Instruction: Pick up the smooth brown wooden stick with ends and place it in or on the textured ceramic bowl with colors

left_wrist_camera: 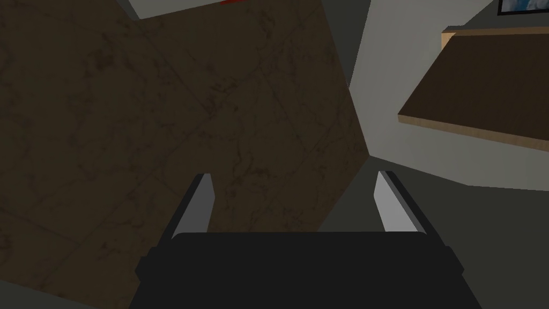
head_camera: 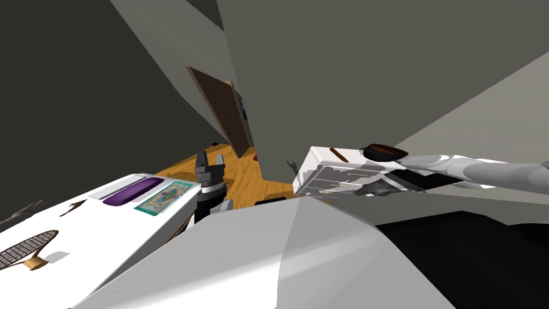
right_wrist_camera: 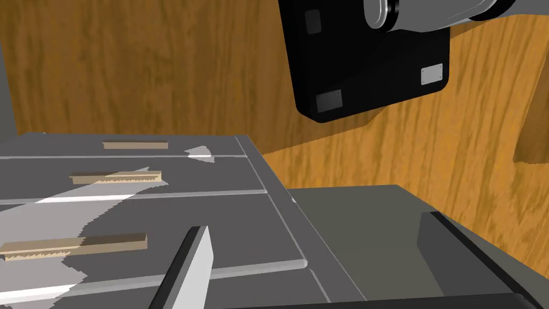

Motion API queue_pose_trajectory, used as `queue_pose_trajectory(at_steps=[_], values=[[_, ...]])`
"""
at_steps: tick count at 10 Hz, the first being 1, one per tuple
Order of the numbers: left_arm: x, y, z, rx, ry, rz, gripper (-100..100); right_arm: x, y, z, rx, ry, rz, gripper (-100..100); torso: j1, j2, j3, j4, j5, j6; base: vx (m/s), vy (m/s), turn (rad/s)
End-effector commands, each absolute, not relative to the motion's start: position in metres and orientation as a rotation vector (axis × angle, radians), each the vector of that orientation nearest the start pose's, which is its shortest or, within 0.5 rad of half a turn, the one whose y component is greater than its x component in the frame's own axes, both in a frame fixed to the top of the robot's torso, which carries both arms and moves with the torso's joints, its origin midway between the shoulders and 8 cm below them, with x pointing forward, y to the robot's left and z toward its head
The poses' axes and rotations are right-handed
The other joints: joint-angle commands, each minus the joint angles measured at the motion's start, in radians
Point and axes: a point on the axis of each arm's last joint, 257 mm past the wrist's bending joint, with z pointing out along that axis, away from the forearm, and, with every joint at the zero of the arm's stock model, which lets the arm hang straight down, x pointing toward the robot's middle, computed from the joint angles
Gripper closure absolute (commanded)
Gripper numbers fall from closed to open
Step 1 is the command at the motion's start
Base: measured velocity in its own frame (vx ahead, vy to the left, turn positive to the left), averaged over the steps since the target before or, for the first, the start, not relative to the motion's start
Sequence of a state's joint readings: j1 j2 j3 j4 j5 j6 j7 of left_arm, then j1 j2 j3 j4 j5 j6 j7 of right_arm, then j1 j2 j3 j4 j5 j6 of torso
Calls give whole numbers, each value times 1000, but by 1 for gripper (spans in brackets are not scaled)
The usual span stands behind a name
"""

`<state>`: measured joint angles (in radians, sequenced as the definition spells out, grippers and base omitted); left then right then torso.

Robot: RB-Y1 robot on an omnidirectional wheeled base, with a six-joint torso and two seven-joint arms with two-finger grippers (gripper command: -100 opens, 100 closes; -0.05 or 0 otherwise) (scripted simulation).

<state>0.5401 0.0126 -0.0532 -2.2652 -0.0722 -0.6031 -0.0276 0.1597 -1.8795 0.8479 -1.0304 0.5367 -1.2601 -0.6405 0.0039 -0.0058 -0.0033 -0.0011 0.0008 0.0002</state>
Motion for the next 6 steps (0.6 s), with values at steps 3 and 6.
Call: queue_pose_trajectory(at_steps=[3,6], values=[[330,252,23,-556,638,-1288,0,109,-657,-197,281,3172,284,-100,-3,-1,0,0,-1,0,88,1,40],[330,252,23,-556,638,-1288,0,111,-690,-153,415,3146,110,-100,-3,0,0,0,-1,0,105,-1,76]])
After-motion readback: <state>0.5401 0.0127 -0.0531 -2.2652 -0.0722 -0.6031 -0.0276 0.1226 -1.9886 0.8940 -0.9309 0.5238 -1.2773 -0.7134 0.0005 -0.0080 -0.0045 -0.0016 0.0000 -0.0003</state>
